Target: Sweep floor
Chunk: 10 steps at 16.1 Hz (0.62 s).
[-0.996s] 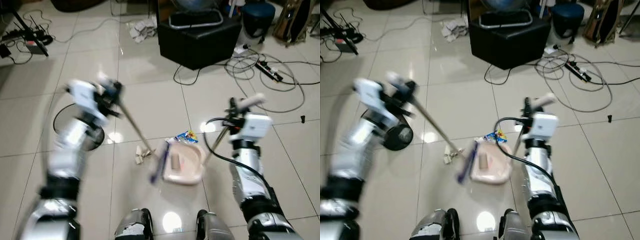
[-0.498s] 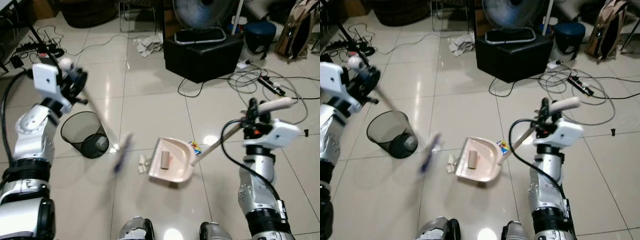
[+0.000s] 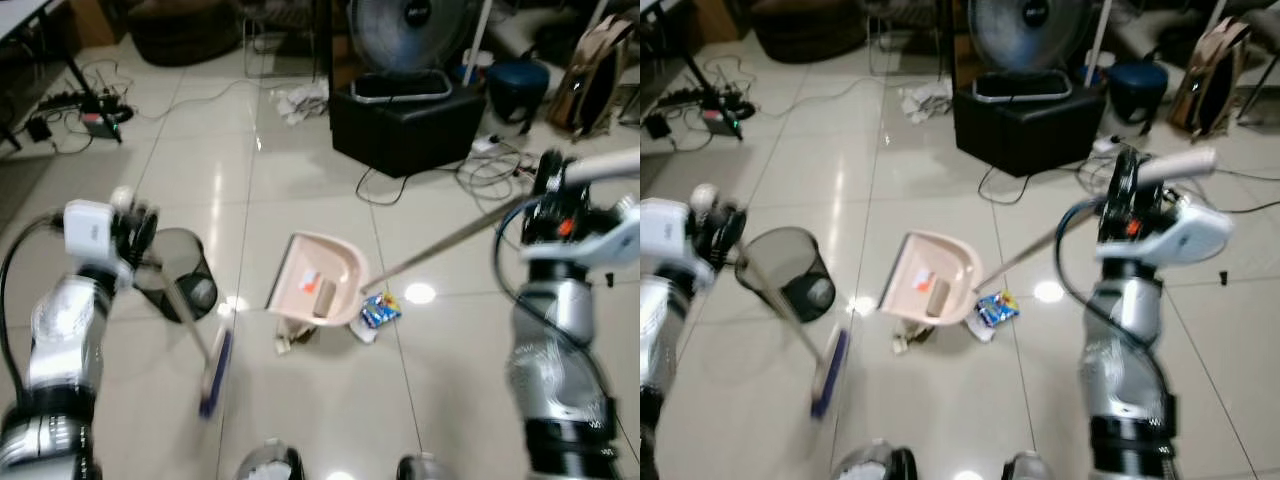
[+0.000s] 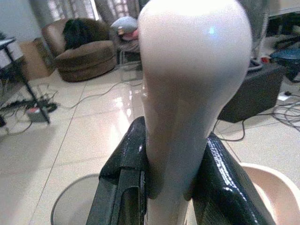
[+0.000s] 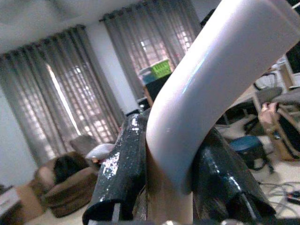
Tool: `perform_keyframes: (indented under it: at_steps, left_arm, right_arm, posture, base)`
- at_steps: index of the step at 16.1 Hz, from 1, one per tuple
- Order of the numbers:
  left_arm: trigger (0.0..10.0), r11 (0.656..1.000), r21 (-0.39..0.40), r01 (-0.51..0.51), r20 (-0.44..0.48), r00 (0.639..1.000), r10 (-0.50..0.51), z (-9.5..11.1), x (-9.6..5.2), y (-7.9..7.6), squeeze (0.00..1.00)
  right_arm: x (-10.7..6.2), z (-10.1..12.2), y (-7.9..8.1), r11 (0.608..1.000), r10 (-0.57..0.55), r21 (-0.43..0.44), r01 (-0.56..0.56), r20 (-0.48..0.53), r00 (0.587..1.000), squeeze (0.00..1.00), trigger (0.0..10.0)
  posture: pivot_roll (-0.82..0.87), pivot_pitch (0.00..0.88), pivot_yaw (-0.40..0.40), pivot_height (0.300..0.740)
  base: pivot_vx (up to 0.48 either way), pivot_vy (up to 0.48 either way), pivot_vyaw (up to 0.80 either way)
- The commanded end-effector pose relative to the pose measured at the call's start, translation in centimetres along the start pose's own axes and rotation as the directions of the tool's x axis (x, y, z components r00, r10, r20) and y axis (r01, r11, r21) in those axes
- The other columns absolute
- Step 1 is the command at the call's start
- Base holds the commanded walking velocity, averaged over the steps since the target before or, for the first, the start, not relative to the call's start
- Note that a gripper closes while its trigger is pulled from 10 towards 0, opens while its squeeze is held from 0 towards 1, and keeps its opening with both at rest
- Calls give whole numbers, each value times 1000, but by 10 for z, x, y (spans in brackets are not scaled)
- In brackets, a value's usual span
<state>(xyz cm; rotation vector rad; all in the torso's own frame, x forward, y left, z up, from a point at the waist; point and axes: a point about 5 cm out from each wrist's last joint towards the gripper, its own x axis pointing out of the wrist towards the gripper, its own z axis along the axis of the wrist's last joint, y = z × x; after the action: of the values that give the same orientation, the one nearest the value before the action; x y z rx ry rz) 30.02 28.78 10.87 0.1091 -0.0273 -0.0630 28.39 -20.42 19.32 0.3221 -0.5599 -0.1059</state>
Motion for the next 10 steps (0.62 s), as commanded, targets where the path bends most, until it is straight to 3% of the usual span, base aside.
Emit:
perform_keyframes:
  at_steps: [1,4,7,10]
  left_arm:
    - [10000,999,23,-23,56,998,22,9,-2,0,0]
    - [10000,999,-14,-30,37,999,30,-5,-14,-23,0]
    - [10000,998,-35,-45,49,998,47,-9,-22,-46,0]
    - [10000,998,-49,-38,66,997,41,-6,-24,-58,0]
  right_arm:
    - [11,16,13,997,26,71,-29,44,999,0,10000]
    - [32,39,24,991,48,122,-53,48,998,0,10000]
    - [46,50,34,991,96,87,-97,16,995,0,10000]
    - [51,52,37,990,99,98,-99,7,995,0,10000]
  posture:
    - [15,5,101,740]
    - [16,2,90,740]
    - [11,0,75,740]
    - [12,0,71,740]
  base:
    - [0,0,0]
    - [0,0,0]
    - [0,0,0]
    - [0,0,713]
